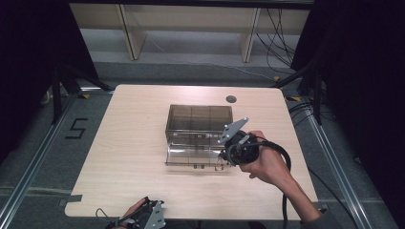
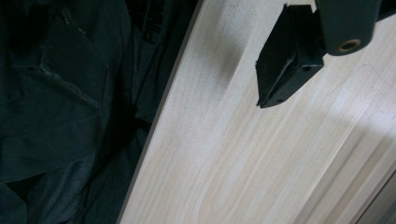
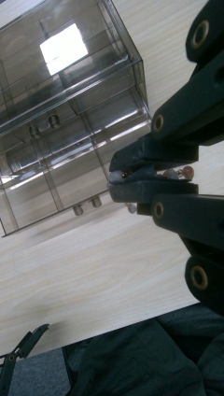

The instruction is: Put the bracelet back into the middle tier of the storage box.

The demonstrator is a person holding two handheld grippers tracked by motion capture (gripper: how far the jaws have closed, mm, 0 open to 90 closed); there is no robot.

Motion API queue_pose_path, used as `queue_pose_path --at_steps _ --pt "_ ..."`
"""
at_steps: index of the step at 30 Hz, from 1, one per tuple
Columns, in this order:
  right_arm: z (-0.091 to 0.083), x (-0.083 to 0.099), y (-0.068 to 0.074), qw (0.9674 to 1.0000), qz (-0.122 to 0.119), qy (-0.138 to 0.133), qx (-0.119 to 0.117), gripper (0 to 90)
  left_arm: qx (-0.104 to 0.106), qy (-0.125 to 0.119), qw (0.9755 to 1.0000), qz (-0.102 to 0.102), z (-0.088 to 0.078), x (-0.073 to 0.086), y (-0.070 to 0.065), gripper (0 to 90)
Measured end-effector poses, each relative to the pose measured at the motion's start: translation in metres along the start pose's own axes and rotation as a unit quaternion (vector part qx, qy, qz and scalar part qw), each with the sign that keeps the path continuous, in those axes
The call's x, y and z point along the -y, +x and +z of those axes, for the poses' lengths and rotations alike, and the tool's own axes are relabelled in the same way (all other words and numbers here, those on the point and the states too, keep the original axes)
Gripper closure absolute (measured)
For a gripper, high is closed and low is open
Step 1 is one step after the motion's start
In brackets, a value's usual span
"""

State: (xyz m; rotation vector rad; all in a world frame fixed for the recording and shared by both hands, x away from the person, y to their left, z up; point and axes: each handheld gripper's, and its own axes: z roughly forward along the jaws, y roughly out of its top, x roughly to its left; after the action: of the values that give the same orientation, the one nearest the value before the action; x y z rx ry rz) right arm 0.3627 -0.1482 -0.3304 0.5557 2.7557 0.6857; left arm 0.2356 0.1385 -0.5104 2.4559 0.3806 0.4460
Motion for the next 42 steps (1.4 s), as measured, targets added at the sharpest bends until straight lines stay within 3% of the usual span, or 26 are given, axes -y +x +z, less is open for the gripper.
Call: queue_pose_path --at_steps 13,15,18,19,28,29,31,33,36,38,41,42 --pt "-0.003 -0.009 -0.016 0.9998 0.009 0.006 0.018 84.4 0.000 -0.002 1.0000 -0.002 0.000 0.000 0.000 16.3" --pt "-0.001 -0.009 -0.020 0.9994 0.025 0.011 0.021 84.4 0.001 -0.001 1.0000 0.000 0.000 0.000 0.000 16.3" --pt "0.002 -0.009 -0.025 0.9996 0.011 0.007 0.023 84.4 0.000 -0.002 1.0000 -0.003 0.000 0.000 0.000 16.3" --pt "0.004 -0.010 -0.027 0.9995 0.022 0.010 0.020 84.4 0.000 -0.002 1.0000 -0.002 0.000 0.000 0.000 16.3" --pt "0.017 -0.013 -0.037 0.9993 0.022 0.023 0.021 84.4 0.000 -0.001 1.0000 -0.001 0.000 0.000 0.000 16.3" --pt "0.019 -0.013 -0.037 0.9989 0.032 0.028 0.021 84.4 -0.002 -0.004 1.0000 -0.002 0.000 0.000 0.001 16.3" --pt "0.022 -0.013 -0.040 0.9992 0.021 0.028 0.018 84.4 0.006 0.000 1.0000 -0.004 -0.001 0.000 0.000 16.3" --pt "0.025 -0.013 -0.040 0.9989 0.031 0.032 0.014 84.4 -0.001 -0.002 1.0000 -0.001 -0.001 0.000 0.001 16.3" --pt "0.028 -0.013 -0.041 0.9989 0.028 0.035 0.016 84.4 0.001 -0.008 0.9999 -0.007 0.000 0.000 -0.001 16.3" --pt "0.030 -0.013 -0.041 0.9987 0.033 0.037 0.011 84.4 0.006 0.006 1.0000 0.002 -0.002 0.000 0.001 16.3" --pt "0.034 -0.013 -0.043 0.9989 0.028 0.037 0.008 84.4 0.002 -0.009 0.9999 -0.007 0.000 0.000 0.000 16.3" --pt "0.035 -0.012 -0.043 0.9987 0.031 0.038 0.010 84.3 0.007 0.003 1.0000 0.000 -0.002 -0.001 0.001 16.3"
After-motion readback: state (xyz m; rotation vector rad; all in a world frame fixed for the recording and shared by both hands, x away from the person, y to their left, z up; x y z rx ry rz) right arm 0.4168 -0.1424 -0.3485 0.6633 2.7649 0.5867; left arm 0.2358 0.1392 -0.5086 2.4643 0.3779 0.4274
